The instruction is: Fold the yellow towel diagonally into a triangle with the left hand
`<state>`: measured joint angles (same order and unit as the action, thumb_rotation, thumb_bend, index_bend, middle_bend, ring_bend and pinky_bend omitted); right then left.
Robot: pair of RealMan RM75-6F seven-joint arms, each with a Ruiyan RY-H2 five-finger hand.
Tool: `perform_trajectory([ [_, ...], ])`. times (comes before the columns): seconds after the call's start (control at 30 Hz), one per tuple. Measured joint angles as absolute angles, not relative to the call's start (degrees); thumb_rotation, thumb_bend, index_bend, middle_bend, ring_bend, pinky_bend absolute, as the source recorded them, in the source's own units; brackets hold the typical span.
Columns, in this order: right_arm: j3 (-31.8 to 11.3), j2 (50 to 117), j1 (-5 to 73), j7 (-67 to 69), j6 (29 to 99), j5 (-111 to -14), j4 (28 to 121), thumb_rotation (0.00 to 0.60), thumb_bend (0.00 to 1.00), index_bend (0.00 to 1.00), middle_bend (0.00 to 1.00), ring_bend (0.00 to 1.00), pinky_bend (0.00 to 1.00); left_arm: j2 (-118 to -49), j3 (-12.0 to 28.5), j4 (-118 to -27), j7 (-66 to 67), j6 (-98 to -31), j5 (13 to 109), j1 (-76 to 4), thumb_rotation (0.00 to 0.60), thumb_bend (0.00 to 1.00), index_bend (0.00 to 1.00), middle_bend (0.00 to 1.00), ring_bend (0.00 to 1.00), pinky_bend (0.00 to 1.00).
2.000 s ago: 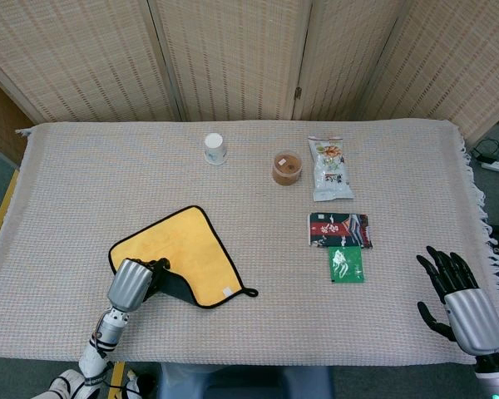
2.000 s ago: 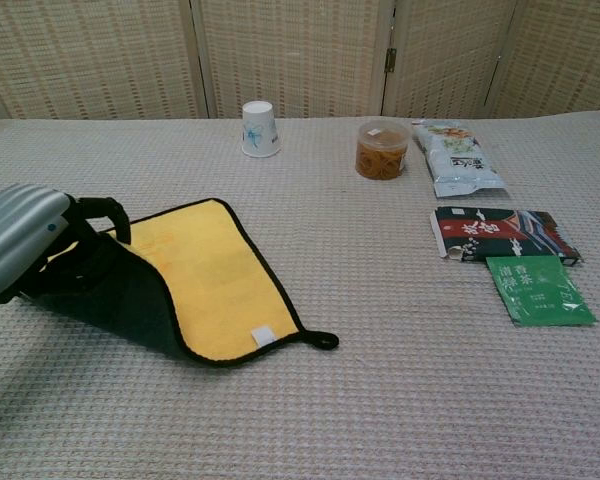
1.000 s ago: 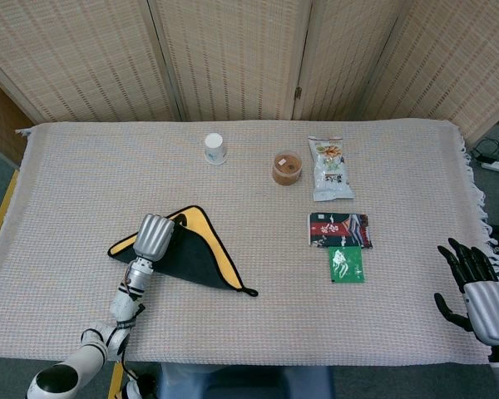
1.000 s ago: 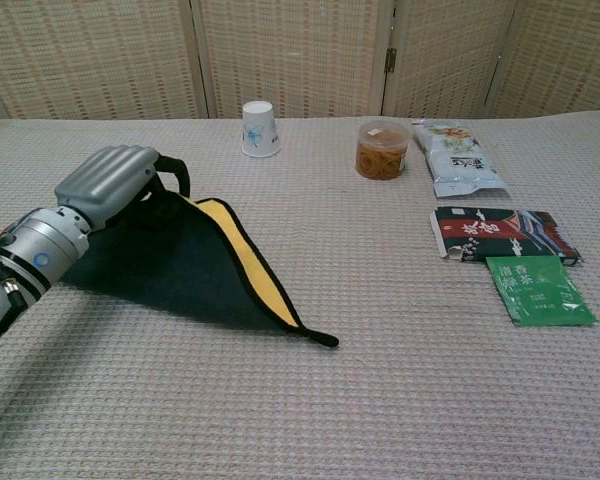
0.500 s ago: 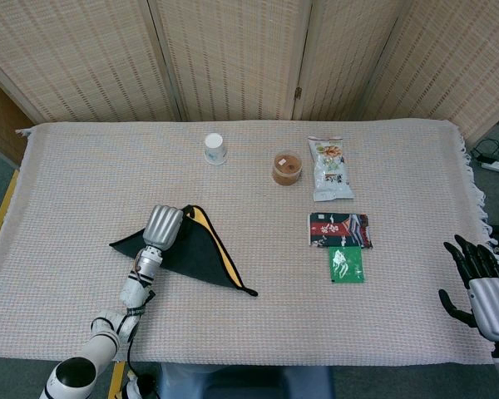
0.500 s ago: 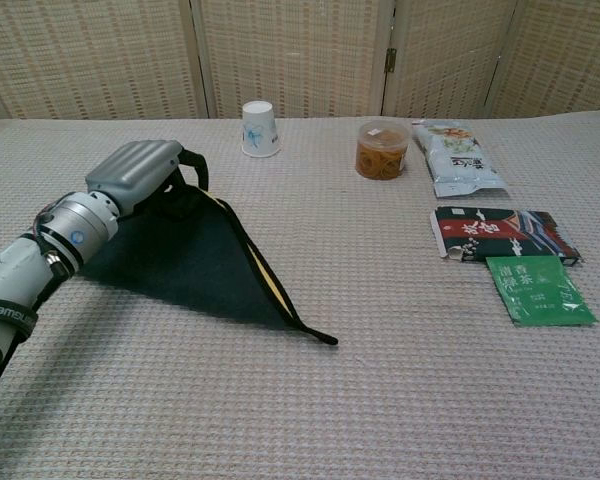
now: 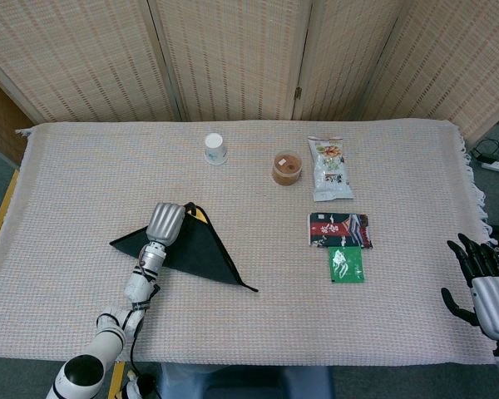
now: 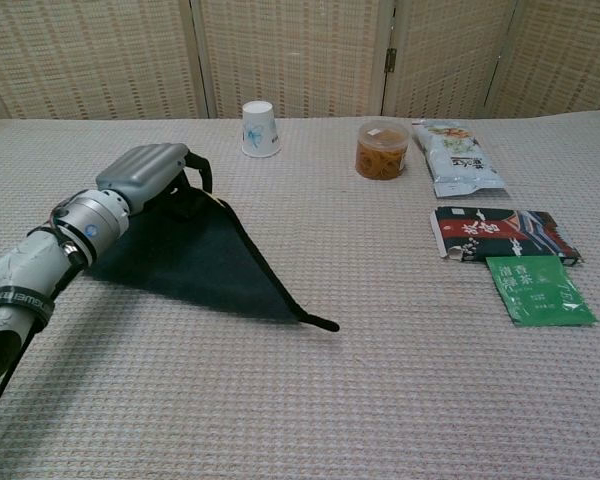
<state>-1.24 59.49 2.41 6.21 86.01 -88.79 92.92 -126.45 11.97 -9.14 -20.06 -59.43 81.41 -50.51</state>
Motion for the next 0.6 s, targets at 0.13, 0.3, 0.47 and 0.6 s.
perform_trajectory([
  [0.13, -1.22, 59.31, 2.21, 6.52, 86.35, -89.04, 92.97, 0.600, 0.46, 0.00, 0.00, 0.00, 0.00, -126.96, 11.65, -8.66, -19.80, -58.44, 81.30, -50.90, 0.600, 0.65, 0.59, 1.00, 1.00, 1.00],
  [0.3, -1.15, 59.09, 1.91, 6.86, 86.94, -89.43, 92.99, 0.600, 0.46, 0.00, 0.00, 0.00, 0.00, -127.30, 11.88, -7.93, -19.33, -56.70, 80.50, -51.53, 0.600, 0.65, 0.55, 1.00, 1.00, 1.00],
  [0.47, -1.15, 59.03, 1.95, 6.95, 86.59, -89.28, 92.95, 0.600, 0.46, 0.00, 0.00, 0.00, 0.00, -127.21, 12.03, -7.44, -18.82, -55.18, 79.79, -51.83, 0.600, 0.65, 0.41, 1.00, 1.00, 1.00],
  [0.6, -1.14, 59.00, 2.10, 6.79, 86.19, -89.16, 93.10, 0.600, 0.46, 0.00, 0.00, 0.00, 0.00, -127.17, 12.03, -7.48, -18.86, -55.80, 79.54, -51.88, 0.600, 0.62, 0.30, 1.00, 1.00, 1.00],
])
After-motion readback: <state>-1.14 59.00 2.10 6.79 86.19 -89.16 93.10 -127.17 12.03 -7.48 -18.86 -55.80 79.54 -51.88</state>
